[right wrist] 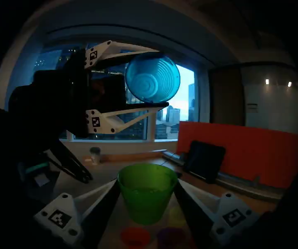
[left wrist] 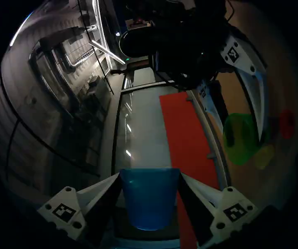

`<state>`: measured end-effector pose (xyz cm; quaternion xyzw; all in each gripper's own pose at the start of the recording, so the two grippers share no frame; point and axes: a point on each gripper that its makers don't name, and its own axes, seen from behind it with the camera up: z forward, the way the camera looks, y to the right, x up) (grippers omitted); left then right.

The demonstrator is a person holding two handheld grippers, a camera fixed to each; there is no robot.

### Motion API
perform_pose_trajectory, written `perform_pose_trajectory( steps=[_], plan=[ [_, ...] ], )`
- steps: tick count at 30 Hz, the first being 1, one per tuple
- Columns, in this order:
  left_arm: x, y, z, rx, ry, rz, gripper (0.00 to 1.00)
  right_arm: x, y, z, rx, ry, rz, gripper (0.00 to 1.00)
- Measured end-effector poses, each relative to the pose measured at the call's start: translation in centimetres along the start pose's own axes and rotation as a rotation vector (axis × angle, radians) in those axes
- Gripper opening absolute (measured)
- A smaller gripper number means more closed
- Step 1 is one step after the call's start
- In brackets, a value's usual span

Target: Pour water

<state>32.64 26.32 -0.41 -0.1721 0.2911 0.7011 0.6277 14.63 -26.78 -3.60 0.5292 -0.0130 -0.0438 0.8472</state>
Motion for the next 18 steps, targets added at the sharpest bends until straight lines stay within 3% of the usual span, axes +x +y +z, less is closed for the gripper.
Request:
perform_pose_trajectory(
  steps=[10, 18],
  plan=[
    [-0.9, 1.1, 0.0, -0.026, -0.010, -0.158, 0.87, 0.0, 0.0, 0.0, -0.003, 0.004, -0.002, 0.90],
    [-1.5, 2.6, -0.3, -0.052, -0.030, -0.355, 0.88, 0.3, 0.2, -0.5, -0.012, 0.012, 0.001, 0.90]
  ],
)
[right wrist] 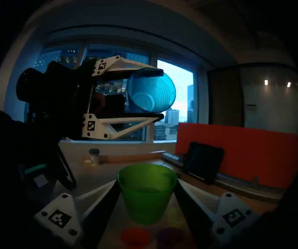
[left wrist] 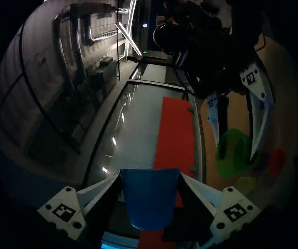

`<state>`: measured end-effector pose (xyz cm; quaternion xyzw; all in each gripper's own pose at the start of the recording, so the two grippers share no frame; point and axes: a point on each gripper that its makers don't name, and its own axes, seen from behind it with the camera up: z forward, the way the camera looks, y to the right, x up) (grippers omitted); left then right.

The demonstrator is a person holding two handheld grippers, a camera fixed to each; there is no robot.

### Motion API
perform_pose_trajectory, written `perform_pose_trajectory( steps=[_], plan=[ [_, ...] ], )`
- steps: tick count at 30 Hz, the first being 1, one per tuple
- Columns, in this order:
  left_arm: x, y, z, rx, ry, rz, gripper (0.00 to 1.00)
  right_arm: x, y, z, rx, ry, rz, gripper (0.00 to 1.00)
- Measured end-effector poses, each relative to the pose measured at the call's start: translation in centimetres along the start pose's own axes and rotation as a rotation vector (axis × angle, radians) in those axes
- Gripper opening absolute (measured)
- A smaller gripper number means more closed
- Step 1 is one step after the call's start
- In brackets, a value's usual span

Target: Pour water

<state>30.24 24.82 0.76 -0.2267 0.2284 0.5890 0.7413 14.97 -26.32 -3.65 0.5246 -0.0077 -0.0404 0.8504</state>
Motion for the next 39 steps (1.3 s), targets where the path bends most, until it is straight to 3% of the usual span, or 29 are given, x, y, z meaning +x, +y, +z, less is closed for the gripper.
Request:
perform_pose_trajectory(
  steps=[7, 20, 29, 35, 39],
  plan=[
    [-1.7, 0.5, 0.0, -0.005, -0.026, -0.193, 0.87, 0.3, 0.0, -0.5, -0.006, 0.006, 0.002, 0.90],
    [-4.9, 1.7, -0.6, -0.010, -0.070, -0.649, 0.87, 0.7, 0.2, -1.2, -0.020, 0.013, -0.012, 0.90],
    [-6.9, 2.5, -0.9, -0.026, -0.099, -0.926, 0.87, 1.0, 0.3, -1.8, -0.033, 0.016, -0.023, 0.90],
    [-8.1, 4.2, -1.5, -0.068, -0.118, -1.083, 0.88, 1.3, 0.3, -2.2, -0.040, 0.015, -0.027, 0.90],
    [-8.8, 5.4, -1.8, -0.089, -0.135, -1.144, 0.88, 1.3, 0.5, -2.4, -0.048, 0.015, -0.031, 0.90]
  ],
)
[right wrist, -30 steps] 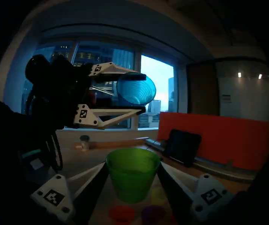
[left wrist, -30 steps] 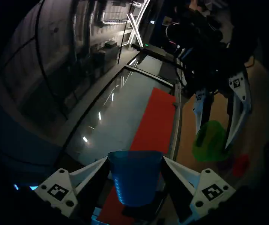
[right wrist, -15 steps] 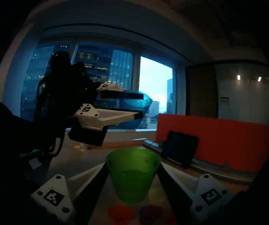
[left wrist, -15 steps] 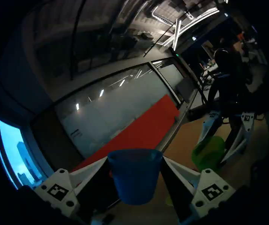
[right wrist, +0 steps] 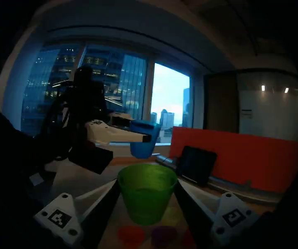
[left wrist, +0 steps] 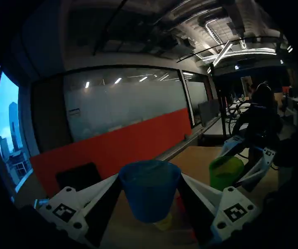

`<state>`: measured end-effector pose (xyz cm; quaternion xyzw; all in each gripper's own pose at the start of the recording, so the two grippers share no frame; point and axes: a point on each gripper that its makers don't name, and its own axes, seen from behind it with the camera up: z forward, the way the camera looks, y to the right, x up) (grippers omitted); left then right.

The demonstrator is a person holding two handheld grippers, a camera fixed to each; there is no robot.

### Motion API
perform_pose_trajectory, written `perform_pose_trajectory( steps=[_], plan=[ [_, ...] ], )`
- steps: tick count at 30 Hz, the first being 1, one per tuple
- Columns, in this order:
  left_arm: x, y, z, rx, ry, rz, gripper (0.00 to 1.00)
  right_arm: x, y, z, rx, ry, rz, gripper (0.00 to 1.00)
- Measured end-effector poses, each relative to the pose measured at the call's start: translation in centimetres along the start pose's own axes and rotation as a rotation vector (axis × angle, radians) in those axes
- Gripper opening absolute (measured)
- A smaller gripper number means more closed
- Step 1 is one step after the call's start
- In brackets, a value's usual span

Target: Pour water

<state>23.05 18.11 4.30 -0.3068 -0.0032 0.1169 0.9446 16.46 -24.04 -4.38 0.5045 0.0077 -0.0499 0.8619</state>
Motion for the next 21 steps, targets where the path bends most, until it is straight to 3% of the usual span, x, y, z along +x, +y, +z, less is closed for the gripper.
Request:
perform_pose_trajectory(
  steps=[11, 21],
  plan=[
    [-3.8, 0.5, -0.3, -0.015, -0.039, -0.081, 0.88, -0.4, 0.7, -0.9, -0.023, -0.016, -0.004, 0.90],
    [-8.0, 0.8, -0.7, -0.025, -0.100, -0.110, 0.88, -1.6, 2.2, -2.4, -0.057, -0.062, 0.022, 0.90]
  ],
)
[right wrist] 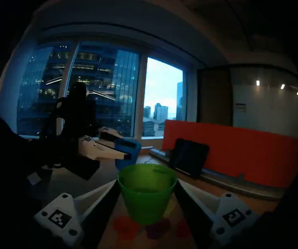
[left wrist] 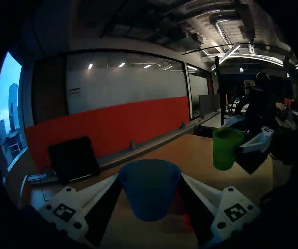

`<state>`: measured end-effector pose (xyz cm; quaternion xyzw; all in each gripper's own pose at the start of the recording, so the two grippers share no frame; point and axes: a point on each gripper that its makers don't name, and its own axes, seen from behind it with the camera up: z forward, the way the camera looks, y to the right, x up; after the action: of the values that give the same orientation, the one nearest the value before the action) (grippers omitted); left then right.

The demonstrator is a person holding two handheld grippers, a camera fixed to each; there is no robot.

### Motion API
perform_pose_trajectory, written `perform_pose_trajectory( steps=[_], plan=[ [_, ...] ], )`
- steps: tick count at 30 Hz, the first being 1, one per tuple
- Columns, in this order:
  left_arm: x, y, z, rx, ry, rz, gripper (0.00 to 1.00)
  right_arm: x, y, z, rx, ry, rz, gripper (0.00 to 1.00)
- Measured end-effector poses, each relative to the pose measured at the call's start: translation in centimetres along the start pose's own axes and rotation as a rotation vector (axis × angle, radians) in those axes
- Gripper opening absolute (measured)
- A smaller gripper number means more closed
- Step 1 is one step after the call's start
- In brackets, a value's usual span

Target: Pour water

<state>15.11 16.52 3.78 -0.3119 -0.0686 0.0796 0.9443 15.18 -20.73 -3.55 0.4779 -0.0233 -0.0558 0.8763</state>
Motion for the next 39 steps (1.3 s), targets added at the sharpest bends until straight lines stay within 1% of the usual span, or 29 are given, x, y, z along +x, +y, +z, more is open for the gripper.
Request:
perform_pose_trajectory(
  steps=[6, 14, 20, 26, 39],
  plan=[
    [-2.5, 0.4, 0.1, -0.016, -0.041, -0.018, 0.88, -1.4, 0.9, -1.0, -0.020, -0.044, 0.001, 0.90],
    [-6.3, 1.4, 0.4, -0.038, -0.122, -0.003, 0.88, -4.4, 1.9, -2.1, -0.040, -0.122, -0.001, 0.90],
    [-8.6, 2.1, 0.5, -0.055, -0.169, 0.005, 0.88, -6.5, 2.1, -2.5, -0.033, -0.173, 0.003, 0.90],
    [-11.1, 2.6, 0.5, -0.072, -0.221, 0.006, 0.88, -9.2, 2.6, -2.8, -0.030, -0.230, 0.006, 0.91],
    [-16.0, 3.3, 0.6, -0.102, -0.329, 0.033, 0.88, -15.0, 2.7, -3.1, -0.015, -0.354, 0.026, 0.91]
  ],
)
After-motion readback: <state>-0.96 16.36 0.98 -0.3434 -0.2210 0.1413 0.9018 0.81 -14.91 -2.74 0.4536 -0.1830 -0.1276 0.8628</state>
